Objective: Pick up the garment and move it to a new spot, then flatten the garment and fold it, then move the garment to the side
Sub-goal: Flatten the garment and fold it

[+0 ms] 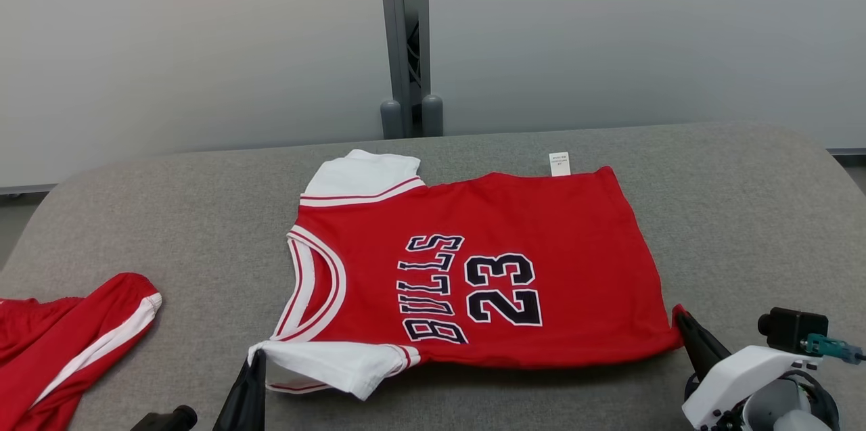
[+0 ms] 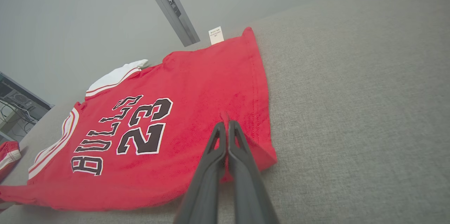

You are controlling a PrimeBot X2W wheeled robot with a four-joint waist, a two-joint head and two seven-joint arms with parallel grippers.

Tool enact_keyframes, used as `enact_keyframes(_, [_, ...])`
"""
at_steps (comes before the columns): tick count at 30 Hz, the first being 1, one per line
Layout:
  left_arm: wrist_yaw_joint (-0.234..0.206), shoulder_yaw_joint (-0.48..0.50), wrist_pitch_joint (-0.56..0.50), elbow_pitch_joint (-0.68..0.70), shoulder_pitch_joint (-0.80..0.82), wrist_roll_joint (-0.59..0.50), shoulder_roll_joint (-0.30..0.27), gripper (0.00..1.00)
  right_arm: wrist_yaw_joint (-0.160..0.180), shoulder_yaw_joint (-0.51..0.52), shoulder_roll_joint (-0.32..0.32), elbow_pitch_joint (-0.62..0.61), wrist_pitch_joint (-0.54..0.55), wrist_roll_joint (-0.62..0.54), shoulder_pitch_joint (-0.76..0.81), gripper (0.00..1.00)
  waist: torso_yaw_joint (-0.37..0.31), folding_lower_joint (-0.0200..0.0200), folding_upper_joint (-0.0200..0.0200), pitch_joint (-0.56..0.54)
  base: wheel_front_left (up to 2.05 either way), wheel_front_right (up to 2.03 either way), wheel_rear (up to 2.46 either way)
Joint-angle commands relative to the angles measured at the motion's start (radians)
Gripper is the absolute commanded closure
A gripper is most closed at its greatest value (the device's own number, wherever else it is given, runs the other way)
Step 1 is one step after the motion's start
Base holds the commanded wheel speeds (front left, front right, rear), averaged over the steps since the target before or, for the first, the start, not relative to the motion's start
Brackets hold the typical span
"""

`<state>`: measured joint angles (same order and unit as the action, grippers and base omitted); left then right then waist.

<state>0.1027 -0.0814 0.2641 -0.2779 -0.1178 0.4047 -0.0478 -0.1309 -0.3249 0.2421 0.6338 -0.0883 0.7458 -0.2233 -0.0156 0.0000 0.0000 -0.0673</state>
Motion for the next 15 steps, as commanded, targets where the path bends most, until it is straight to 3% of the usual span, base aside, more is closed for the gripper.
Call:
enact_keyframes(1, [-0.005,0.009,0.000,0.002,0.020,-0.008,-0.006,1.00,0.000,-0.002,-0.001,0.009,0.002,0.000,-0.018,1.00,0.005,0.0000,0.0000,0.005,0.00,0.00,0.00])
enact_keyframes(15, [-0.011,-0.002,0.000,-0.126,0.154,-0.088,-0.005,1.00,0.000,-0.018,-0.020,0.094,-0.037,0.018,-0.140,1.00,0.009,0.0000,0.0000,0.062,0.00,0.00,0.00])
